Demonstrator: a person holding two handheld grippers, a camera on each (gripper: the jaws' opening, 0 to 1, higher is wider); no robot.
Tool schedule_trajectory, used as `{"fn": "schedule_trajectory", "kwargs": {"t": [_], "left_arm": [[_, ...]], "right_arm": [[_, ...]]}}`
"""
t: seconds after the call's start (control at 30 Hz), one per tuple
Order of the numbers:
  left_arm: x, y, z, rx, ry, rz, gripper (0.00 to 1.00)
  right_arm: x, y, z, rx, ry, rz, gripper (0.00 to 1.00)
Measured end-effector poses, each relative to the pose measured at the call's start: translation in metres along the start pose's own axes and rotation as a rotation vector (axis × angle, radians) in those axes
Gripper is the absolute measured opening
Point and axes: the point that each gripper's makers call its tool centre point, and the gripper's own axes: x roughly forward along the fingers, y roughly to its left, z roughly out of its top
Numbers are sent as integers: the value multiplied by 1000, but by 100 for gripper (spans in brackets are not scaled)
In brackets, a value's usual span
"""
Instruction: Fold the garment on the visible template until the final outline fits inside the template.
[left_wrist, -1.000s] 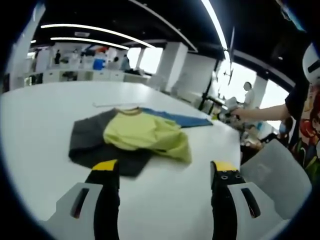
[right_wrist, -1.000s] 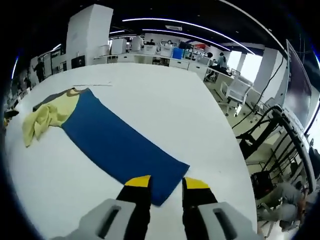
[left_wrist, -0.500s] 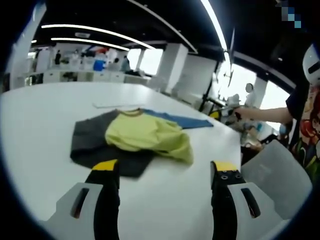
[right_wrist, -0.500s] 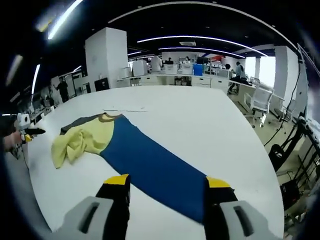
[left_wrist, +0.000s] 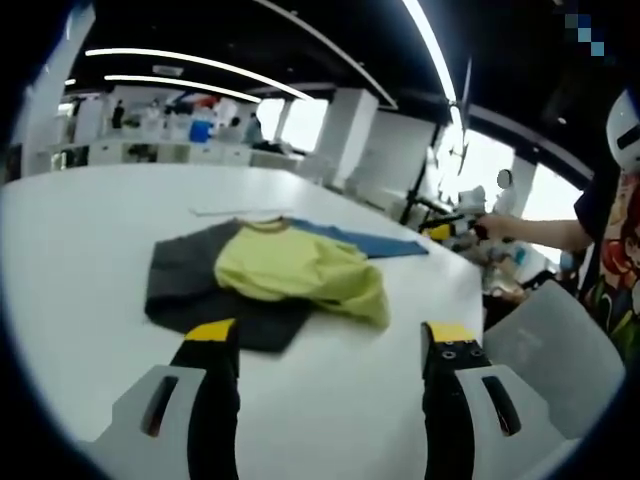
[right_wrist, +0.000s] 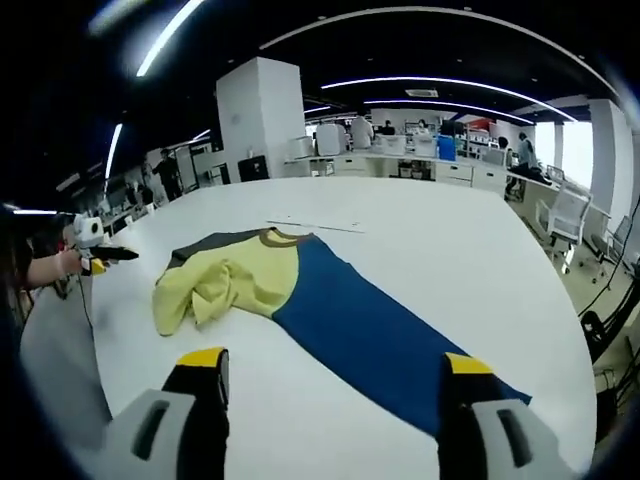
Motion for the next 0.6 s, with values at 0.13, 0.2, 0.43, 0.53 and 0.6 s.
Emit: {"fn": "schedule_trajectory", "kwargs": {"t": [0.13,0.2,0.43,0.53,0.6], "left_arm": [[1,-1,0,-1,-2,-3,70],[1,-2,0,-1,-3,-4,70],[1,0,0,-2,-5,-4,70],[1,0,1,-3,-7,-5,70],[1,0,1,-1,-5,-4,70]], "right_arm": [[3,18,6,-29,-16,32,97],[3,23,8,-32,-21,47,99],[4,47,19,-61,-37,111,99],[5,56,23,-73,-39,137,99],[6,58,23,-80,-34,144,99]]}}
